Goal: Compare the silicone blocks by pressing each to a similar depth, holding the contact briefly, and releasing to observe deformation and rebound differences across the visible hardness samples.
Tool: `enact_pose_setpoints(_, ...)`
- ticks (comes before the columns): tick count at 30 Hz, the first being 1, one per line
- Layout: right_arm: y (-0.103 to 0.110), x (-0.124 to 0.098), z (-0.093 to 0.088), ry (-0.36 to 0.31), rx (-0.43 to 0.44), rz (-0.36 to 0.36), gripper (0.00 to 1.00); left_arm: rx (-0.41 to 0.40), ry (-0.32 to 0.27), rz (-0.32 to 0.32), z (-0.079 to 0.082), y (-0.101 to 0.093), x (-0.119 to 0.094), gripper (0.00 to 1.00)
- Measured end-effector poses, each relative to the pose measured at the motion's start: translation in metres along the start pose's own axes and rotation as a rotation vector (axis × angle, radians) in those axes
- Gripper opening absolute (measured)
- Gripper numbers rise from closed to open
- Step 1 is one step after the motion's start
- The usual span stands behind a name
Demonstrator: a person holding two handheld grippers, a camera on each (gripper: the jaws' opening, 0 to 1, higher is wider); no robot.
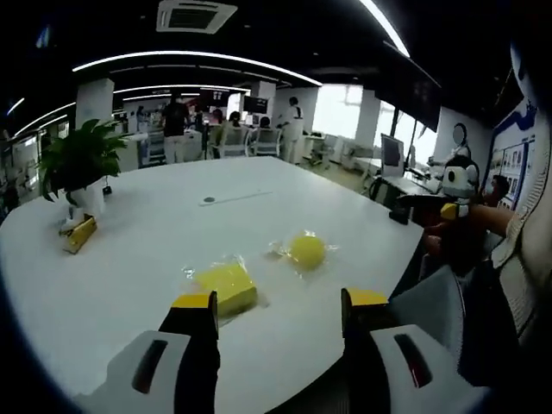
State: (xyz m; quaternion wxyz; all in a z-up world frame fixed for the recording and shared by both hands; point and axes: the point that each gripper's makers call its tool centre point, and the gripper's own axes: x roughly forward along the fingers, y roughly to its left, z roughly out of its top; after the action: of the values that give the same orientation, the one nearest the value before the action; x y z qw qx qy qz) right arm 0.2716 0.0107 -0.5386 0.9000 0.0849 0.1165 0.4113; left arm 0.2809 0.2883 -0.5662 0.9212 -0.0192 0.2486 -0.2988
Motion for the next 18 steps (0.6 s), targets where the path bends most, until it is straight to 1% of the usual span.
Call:
enact_pose_setpoints(2, 0.001, 0.000, 0.003, -0.012, -0.030, 0.008, 0.91, -0.006, 0.017, -0.007, 0.000, -0.003, 0.007, 0.55)
enact_pose_setpoints(6, 0.001, 0.001, 0.006, -0.024, -0.051, 0.018, 0.90, -0.028, 0.033, -0.036, 0.002, -0.011, 0.023, 0.57)
enact_pose_setpoints(8, -0.001, 0.002, 0.003, -0.004, -0.039, 0.017, 0.90, -0.051, 0.034, -0.053, 0.004, -0.016, 0.034, 0.58)
enact_pose_setpoints(9, -0.002, 0.002, 0.002, -0.001, -0.037, 0.016, 0.90, -0.102, 0.033, -0.071, 0.006, -0.021, 0.041, 0.58)
enact_pose_setpoints(12, -0.008, 0.003, -0.002, 0.001, -0.027, 0.011, 0.89, -0.189, 0.013, -0.102, 0.011, -0.027, 0.056, 0.56)
enact_pose_setpoints(13, -0.011, 0.003, -0.005, 0.006, -0.017, 0.007, 0.88, -0.240, -0.004, -0.116, 0.015, -0.030, 0.064, 0.57)
enact_pose_setpoints(14, -0.013, 0.003, -0.005, 0.008, -0.016, 0.004, 0.87, -0.268, -0.017, -0.128, 0.018, -0.032, 0.068, 0.57)
enact_pose_setpoints(16, -0.016, 0.004, -0.007, 0.011, -0.008, 0.003, 0.85, -0.357, -0.040, -0.142, 0.022, -0.035, 0.081, 0.60)
enact_pose_setpoints(18, -0.020, 0.005, -0.006, 0.009, -0.002, 0.000, 0.85, -0.410, -0.049, -0.156, 0.025, -0.038, 0.094, 0.64)
